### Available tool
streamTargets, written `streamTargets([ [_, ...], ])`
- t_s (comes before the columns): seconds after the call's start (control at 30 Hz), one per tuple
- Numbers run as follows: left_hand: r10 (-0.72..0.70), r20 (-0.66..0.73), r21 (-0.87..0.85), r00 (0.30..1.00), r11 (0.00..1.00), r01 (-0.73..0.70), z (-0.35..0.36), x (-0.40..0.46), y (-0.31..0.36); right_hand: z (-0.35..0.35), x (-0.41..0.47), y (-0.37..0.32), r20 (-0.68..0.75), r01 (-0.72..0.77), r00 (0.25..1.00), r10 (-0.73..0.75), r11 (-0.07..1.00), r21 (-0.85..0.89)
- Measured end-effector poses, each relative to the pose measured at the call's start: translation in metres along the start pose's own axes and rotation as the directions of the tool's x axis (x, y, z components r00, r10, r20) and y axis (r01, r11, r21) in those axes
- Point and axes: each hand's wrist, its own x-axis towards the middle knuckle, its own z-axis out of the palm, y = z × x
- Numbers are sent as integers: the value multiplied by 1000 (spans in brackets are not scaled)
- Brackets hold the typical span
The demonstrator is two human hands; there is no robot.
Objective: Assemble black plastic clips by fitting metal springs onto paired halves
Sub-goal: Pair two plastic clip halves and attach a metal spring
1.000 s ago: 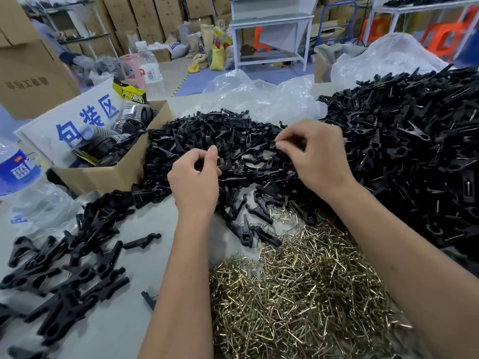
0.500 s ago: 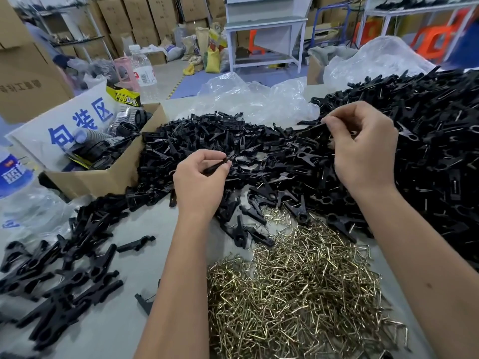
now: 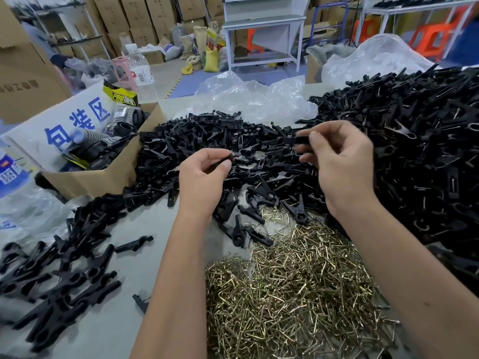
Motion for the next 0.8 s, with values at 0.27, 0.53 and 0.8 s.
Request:
streamTargets([
  [0.27,-163,215,-357,963,905,232,9,-4,7,12,-16,12,223,-14,974,35,996,-91],
  [0.53,-175,349,-207,921,944,258,24,-11,9,12,-20,17,267,-89,956,123,987,-135],
  [0.8,-139,345,-284,928,927,245,22,-13,10,10,-19,20,202,-147,967,157,987,-61],
])
